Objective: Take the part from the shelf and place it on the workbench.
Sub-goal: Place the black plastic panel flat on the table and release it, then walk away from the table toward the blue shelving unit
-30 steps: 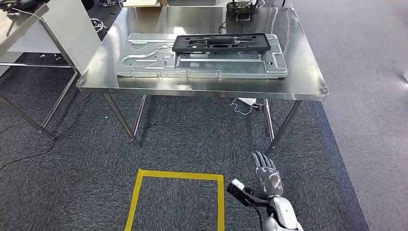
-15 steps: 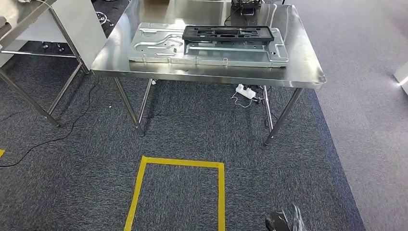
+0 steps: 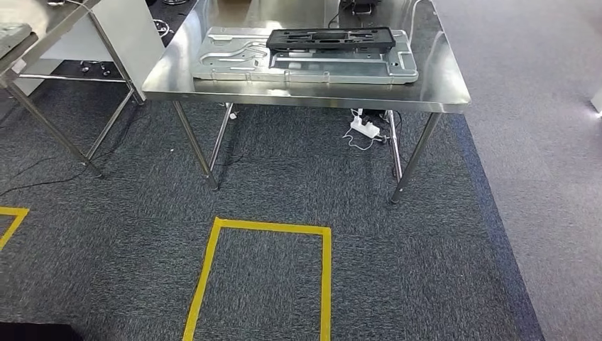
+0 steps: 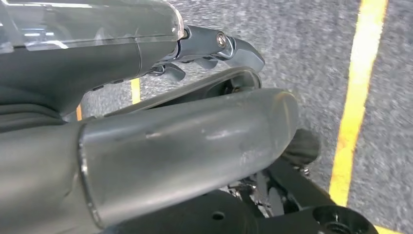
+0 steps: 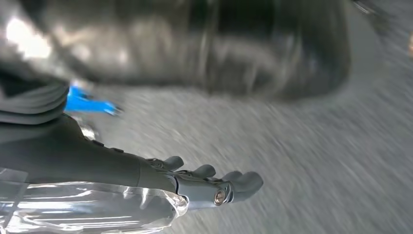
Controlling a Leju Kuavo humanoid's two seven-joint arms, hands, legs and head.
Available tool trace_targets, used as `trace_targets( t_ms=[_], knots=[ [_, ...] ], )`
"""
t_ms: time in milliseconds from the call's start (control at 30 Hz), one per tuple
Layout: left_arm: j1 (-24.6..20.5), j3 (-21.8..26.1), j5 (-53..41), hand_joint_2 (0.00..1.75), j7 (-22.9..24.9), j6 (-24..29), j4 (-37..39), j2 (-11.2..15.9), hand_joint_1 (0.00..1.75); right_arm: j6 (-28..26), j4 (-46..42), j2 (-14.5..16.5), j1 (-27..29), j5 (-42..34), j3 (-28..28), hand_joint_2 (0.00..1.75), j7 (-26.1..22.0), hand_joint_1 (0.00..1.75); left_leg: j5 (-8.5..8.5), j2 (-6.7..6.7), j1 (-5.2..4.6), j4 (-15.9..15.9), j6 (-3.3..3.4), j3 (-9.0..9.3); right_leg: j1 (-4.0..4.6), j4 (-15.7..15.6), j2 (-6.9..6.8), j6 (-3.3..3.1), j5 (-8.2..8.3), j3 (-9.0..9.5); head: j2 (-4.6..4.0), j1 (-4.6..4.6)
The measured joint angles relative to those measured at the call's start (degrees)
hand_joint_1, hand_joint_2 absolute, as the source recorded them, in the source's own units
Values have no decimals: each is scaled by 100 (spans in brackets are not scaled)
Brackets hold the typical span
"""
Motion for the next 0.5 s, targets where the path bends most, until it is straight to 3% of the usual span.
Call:
trace_targets(
  t_ms=[33, 100, 133, 167, 200, 267, 333, 400, 467, 500],
  knots=[
    [1, 2, -1, 0, 10, 14, 0, -2, 0, 82, 31, 50, 5, 5, 0, 0, 160, 0, 114, 15, -1, -159, 8, 187, 5, 17, -50, 6, 14, -34, 0, 0],
    [-8, 4, -3, 0, 31, 42, 0, -2, 0, 207, 74, 150, 8, 0, -2, 0, 407, 0, 320, 163, -23, -968, 72, 805, 21, 49, -156, 23, 26, -63, 0, 0],
    [-18, 5, -5, 0, 35, 55, 0, -2, 0, 256, 91, 192, 10, -9, -7, 0, 499, 0, 360, 259, -47, -1344, 121, 1067, 30, 61, -208, 44, 32, -64, 0, 1],
    [-28, 5, -9, 0, 38, 69, 0, -3, 0, 297, 107, 225, 9, -24, -15, 0, 572, 0, 363, 333, -75, -1602, 169, 1215, 38, 68, -262, 71, 39, -58, 0, 1],
    [-31, 6, -14, 0, 38, 82, 0, -4, 0, 335, 119, 252, 4, -43, -26, 0, 631, 0, 348, 362, -102, -1715, 210, 1258, 42, 70, -318, 103, 49, -51, 1, 1],
    [-16, 6, -44, 0, 39, 98, 0, -12, 0, 389, 133, 285, -17, -82, -57, 0, 701, 0, 397, 277, -99, -1787, 282, 1225, 39, 73, -386, 172, 55, -34, 1, -5],
    [-5, 6, -88, 0, 47, 105, 0, -30, 0, 415, 134, 300, -20, -117, -99, 0, 714, 0, 476, 180, -59, -1858, 361, 1218, 26, 256, -165, 236, -109, -112, 1, -6],
    [-11, 5, -129, 0, 52, 108, 0, -45, 0, 427, 135, 300, 4, -149, -142, 0, 690, 0, 542, 73, -47, -1882, 425, 1166, -1, 873, 163, 277, -507, -403, 1, -4],
    [-11, -1, -171, 0, 44, 108, 0, -49, 0, 436, 136, 300, 25, -174, -186, 0, 637, 0, 580, -62, -59, -1864, 439, 1095, -19, 1533, 272, 295, -777, -710, 0, -4],
    [-3, -4, -194, 0, 38, 107, 0, -50, 0, 443, 136, 300, 32, -183, -209, 0, 604, 0, 591, -137, -62, -1845, 434, 1069, -23, 1621, 285, 299, -742, -747, 0, -4]
  ],
)
